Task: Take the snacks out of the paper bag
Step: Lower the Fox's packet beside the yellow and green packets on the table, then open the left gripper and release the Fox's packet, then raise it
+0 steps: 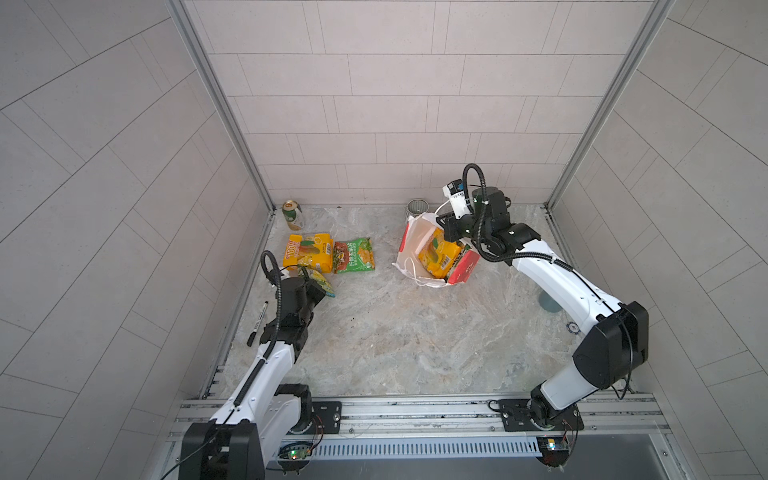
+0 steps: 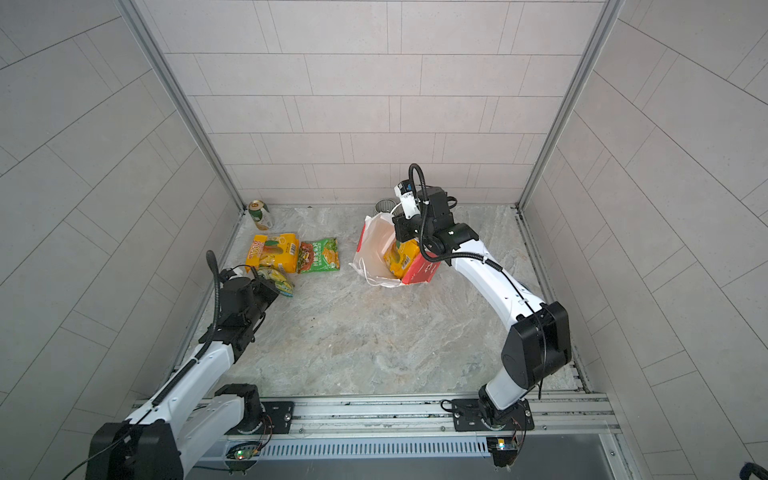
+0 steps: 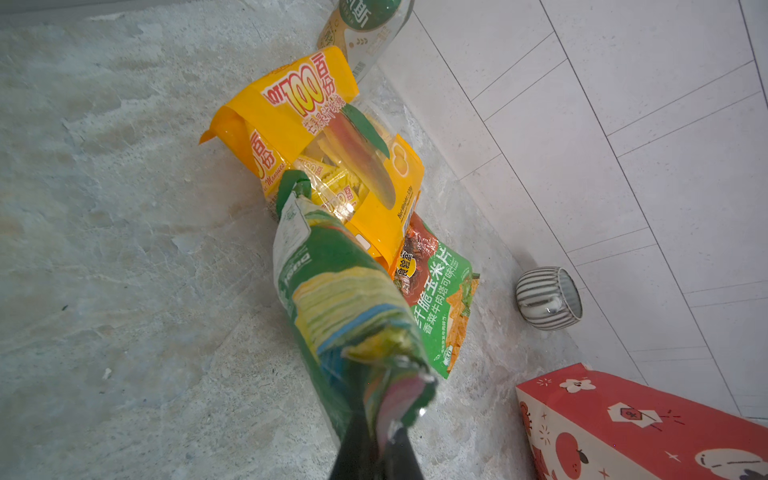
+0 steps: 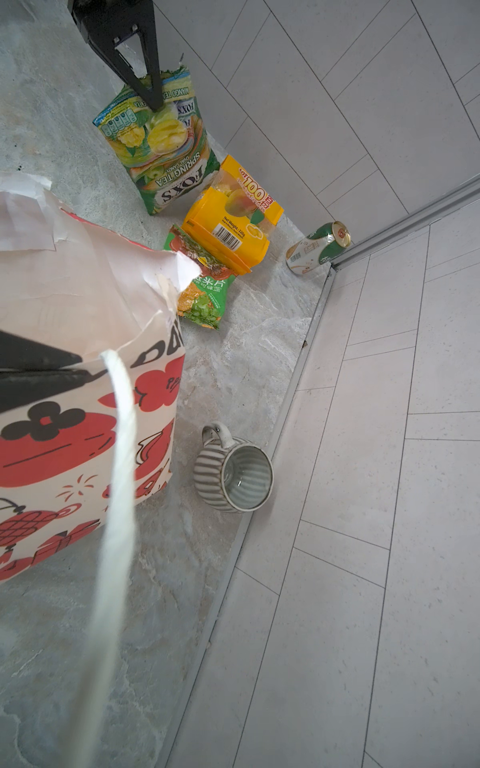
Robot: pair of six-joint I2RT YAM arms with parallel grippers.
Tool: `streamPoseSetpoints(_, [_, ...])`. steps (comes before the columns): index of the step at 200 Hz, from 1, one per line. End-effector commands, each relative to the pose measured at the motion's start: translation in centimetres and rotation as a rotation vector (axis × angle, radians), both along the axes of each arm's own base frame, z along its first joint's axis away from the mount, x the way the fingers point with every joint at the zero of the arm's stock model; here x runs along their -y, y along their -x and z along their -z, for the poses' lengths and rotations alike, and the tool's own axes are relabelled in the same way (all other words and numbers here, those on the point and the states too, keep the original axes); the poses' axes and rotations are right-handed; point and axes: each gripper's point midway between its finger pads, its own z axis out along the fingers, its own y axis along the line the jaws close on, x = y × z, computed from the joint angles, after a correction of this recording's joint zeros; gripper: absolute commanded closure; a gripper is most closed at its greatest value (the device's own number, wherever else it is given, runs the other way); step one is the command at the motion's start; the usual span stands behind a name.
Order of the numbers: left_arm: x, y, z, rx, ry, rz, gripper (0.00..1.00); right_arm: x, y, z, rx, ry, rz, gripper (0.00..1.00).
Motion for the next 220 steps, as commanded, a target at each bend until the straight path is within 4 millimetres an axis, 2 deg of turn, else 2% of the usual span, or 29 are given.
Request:
streamPoseSetpoints(1, [-0.3,-0.2,-0.3,0.029,0.014,-0.011,0.73,0.5,0.9,-1.7,0.030,-0.016,0.004,1.00])
streamPoseSetpoints(32, [-1.1,0.4,-0.8,0.028,-0.023,-0.035,0.66,0.5,0.9,-1.6,0.031,-0.016,0.004,1.00])
streamPoseSetpoints(101, [-2.8,1.0,-0.1,-0.023,-0.078,-0.071,0.66,0.5,0.9,-1.8,0.036,-0.021,0.003,1.00])
streamPoseSetpoints(132, [-2.5,0.7,-0.6,-0.012,-0.069,-0.054,0.63,0.4,0.9,-1.7,0.033,-0.021,0.001,1.00])
streamPoseSetpoints(148, [-1.6,0.5,-2.5,0.050,-0.071,-0.001,0.58,0.4,0.9,-1.6,0.032,-0.020,0.000,1.00])
streamPoseSetpoints(169, [-1.9,1.2,-5.1,0.083,-0.095,-0.012,0.52,0.3,0.8,-1.7,0.032,-0.022,0.000,1.00])
streamPoseSetpoints(175, [-1.9,1.7,-6.8,0.119,-0.100,-0.016,0.50,0.3,0.8,-1.6,0.032,-0.023,-0.001,1.00])
streamPoseSetpoints(195, [-1.5,2.4,-10.4,0.186,-0.160,0.016,0.48,0.3,0.8,-1.6,0.031,-0.026,0.000,1.00])
streamPoseSetpoints(208, [-0.7,2.4,-11.6,0.189,-0.205,0.052,0.48,0.3,0.8,-1.6,0.029,-0.030,-0.001,1.00])
streamPoseSetpoints(220, [0.8,1.5,-11.7,0.149,-0.253,0.127,0.48,0.2,0.8,-1.6,0.029,-0.032,-0.004,1.00])
